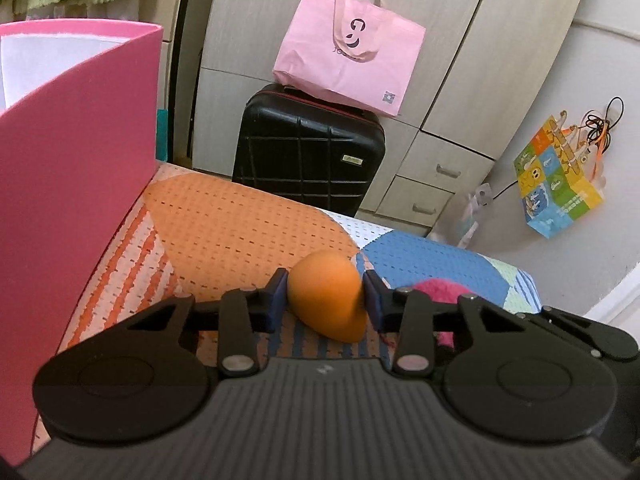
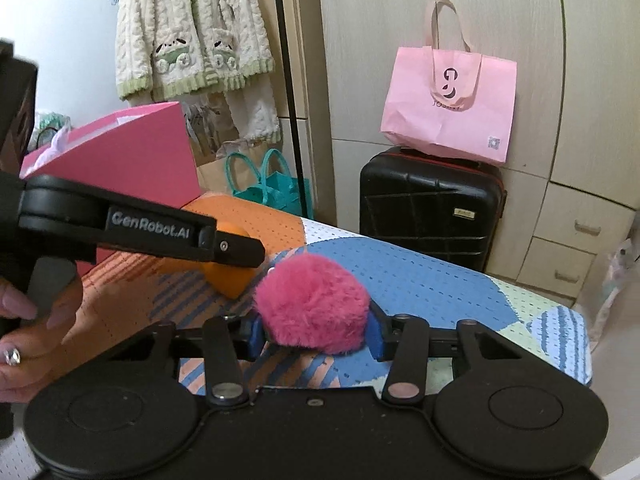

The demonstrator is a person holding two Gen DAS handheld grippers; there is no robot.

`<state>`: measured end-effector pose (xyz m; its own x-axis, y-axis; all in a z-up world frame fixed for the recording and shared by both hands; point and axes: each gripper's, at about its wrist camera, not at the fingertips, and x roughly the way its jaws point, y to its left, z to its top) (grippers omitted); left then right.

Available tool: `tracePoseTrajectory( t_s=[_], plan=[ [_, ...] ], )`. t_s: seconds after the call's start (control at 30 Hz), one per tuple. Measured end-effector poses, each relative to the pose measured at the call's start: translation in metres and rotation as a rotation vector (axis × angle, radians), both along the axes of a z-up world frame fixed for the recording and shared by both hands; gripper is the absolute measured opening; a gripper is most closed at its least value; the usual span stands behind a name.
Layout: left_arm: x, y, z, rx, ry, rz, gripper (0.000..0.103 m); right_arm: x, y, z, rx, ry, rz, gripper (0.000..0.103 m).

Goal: Organize soft objects
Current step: 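Close the left tool on the orange sponge while the right tool grasps the pink pom-pom, then lift the sponge and pom-pom with both tools and carry them over the box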

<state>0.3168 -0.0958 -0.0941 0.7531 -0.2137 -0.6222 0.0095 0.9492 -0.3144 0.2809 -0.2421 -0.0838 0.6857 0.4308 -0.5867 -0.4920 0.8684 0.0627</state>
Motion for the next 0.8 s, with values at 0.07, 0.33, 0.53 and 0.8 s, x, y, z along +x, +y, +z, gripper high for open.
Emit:
tracePoseTrajectory(
  t_s=[0.07,0.33,0.53,0.8],
  plan=[
    [-0.002,0.0,0.002,-0.002,0.001,-0.009,0.038,-0.006,0.001,0.002,-0.016,-0.01,-0.004,0.052],
    [-0.024,0.005,0.011,-0.04,-0.019,-0.036,0.038,-0.03,-0.012,0.01,0.01,0.004,-0.088,0.052],
    [-0.041,0.01,0.014,-0.051,-0.018,-0.057,0.038,-0.051,-0.026,0.014,0.08,0.018,-0.144,0.052],
    [-0.065,0.015,0.02,-0.015,-0.021,-0.078,0.038,-0.081,-0.028,0.011,0.118,0.035,-0.213,0.052]
  ],
)
